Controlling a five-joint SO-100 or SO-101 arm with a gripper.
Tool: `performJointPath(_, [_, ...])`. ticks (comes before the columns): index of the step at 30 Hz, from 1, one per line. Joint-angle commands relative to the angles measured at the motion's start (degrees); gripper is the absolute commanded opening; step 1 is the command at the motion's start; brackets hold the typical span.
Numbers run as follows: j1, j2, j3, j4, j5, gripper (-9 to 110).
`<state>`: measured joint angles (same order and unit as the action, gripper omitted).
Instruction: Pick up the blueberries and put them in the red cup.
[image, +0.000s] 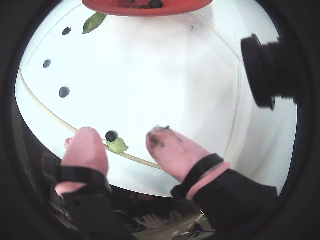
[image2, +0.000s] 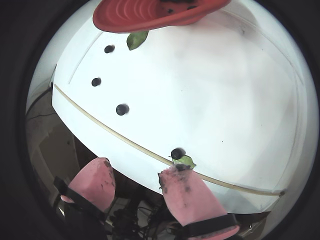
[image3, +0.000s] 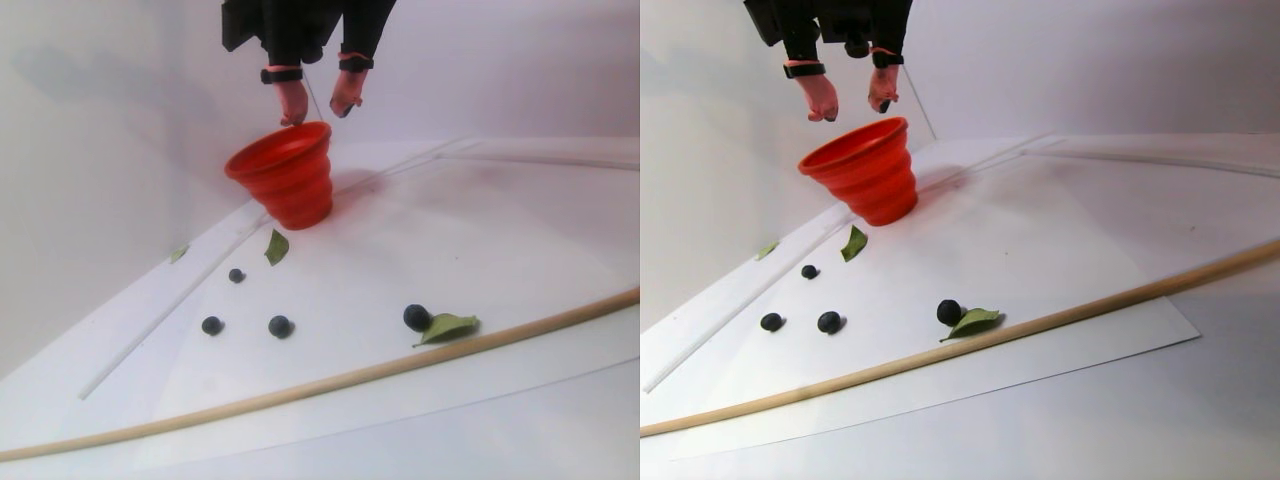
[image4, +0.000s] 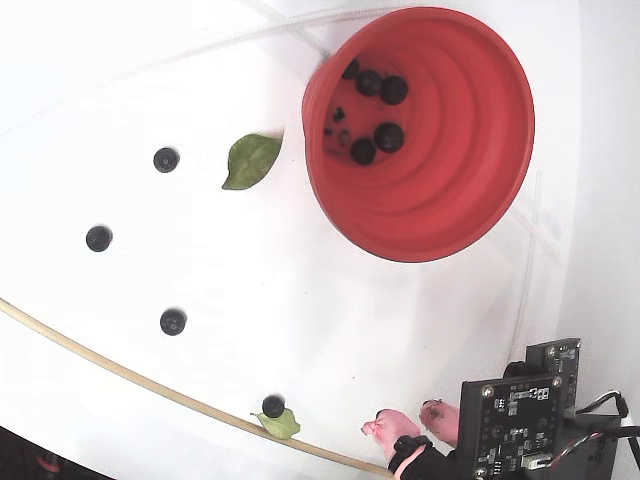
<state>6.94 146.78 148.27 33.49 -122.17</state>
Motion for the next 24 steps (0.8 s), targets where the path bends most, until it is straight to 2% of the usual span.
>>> performJointPath(1, [0.4, 4.0, 0.8, 0.0, -1.1, 18])
performJointPath(24, [6.7, 2.0, 13.2, -10.5, -6.3, 18])
